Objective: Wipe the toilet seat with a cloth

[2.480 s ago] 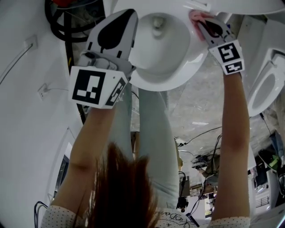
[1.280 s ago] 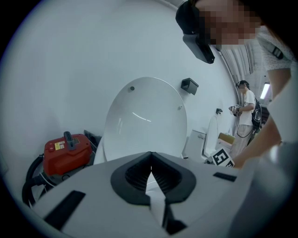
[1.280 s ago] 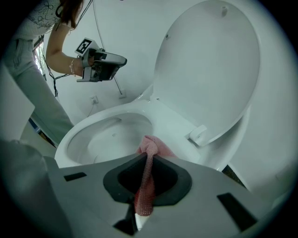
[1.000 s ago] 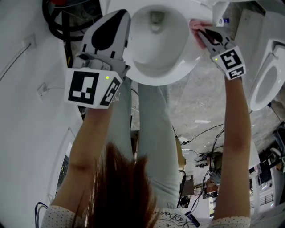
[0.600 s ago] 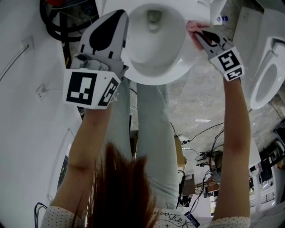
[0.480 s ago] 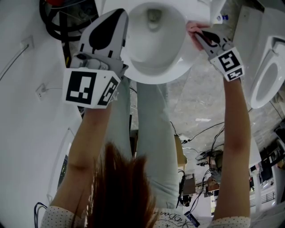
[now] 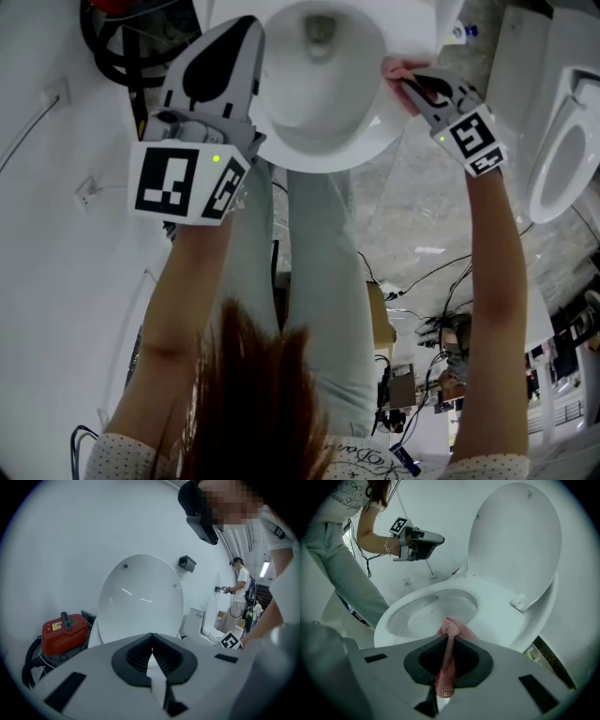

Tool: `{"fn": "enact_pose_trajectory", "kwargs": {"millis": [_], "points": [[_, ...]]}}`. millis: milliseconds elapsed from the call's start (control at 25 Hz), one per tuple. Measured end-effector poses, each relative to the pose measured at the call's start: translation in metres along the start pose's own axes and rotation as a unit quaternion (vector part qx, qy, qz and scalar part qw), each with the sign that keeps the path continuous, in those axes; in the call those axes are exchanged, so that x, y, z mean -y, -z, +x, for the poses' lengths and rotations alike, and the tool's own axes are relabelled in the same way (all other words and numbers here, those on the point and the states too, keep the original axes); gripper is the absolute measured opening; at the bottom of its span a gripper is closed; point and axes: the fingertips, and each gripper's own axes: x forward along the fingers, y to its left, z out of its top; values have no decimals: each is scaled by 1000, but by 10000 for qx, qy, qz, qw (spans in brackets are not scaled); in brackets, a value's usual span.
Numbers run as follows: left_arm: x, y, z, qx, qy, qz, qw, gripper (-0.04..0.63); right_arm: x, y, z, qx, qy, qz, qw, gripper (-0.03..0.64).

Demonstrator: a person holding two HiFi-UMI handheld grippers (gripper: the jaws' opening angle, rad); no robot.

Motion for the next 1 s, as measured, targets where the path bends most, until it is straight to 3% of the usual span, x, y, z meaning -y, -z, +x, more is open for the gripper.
{"fn": "enact_pose_trajectory", "kwargs": {"millis": [480, 1000], "points": [[9, 0, -4, -40, 50, 80, 9999, 5, -25, 5, -3, -33, -170, 75, 9998, 35], [11, -5, -9, -19, -28, 98, 9999, 5, -47, 11, 1, -253, 63, 452, 9986, 34]]}}
